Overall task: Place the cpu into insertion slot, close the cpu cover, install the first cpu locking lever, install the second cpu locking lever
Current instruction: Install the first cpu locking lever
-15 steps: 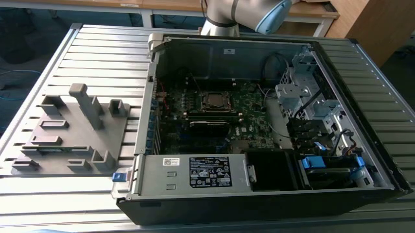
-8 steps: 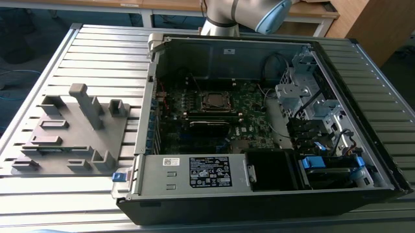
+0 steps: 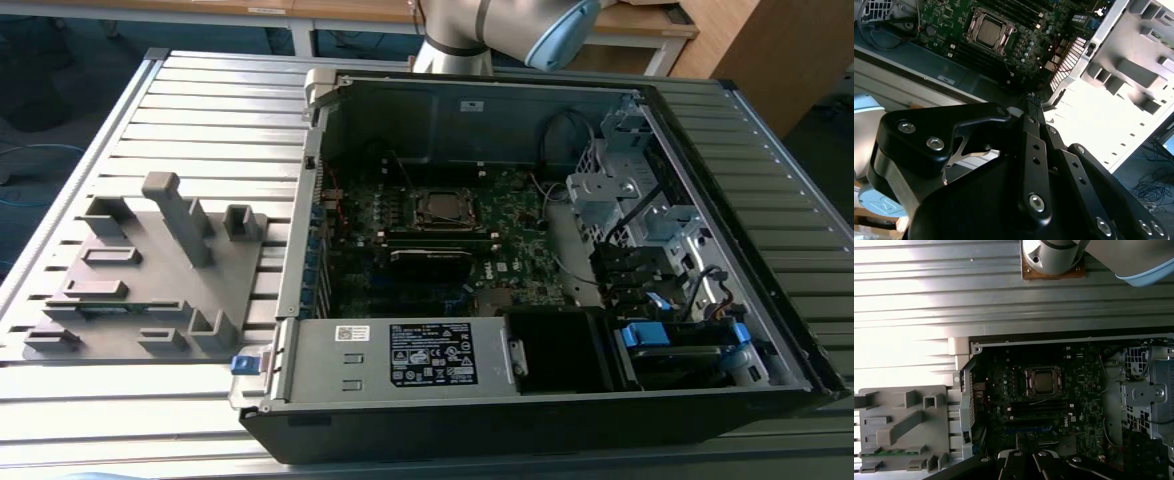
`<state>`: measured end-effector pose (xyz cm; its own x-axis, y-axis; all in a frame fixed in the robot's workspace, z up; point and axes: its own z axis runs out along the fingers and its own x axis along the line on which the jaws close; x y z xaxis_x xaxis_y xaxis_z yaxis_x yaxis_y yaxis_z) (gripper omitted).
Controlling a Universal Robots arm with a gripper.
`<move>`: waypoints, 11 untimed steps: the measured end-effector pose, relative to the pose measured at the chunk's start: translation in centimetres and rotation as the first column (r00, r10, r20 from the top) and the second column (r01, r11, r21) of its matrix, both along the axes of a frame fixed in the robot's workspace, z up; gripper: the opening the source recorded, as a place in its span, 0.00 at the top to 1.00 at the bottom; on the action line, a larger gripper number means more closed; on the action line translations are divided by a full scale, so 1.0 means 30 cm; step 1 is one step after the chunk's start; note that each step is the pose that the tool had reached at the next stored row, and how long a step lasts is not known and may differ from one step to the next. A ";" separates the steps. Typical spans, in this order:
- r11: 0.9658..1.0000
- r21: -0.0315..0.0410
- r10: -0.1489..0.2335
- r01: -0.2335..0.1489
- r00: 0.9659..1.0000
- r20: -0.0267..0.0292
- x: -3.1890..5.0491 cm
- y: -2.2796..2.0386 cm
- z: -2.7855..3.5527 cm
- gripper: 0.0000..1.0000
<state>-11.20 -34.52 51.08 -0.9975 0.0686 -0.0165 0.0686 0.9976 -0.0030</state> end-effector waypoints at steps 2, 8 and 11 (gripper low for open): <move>1.000 0.000 0.000 0.000 1.000 0.000 0.000 0.000 -0.008 0.90; 1.000 0.000 0.000 0.000 1.000 0.000 0.000 0.000 -0.027 0.90; 1.000 0.000 0.000 0.000 1.000 0.000 0.000 0.000 -0.035 0.90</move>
<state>-11.20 -34.53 50.04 -0.9975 0.0686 -0.0165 0.0686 0.9976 -0.0029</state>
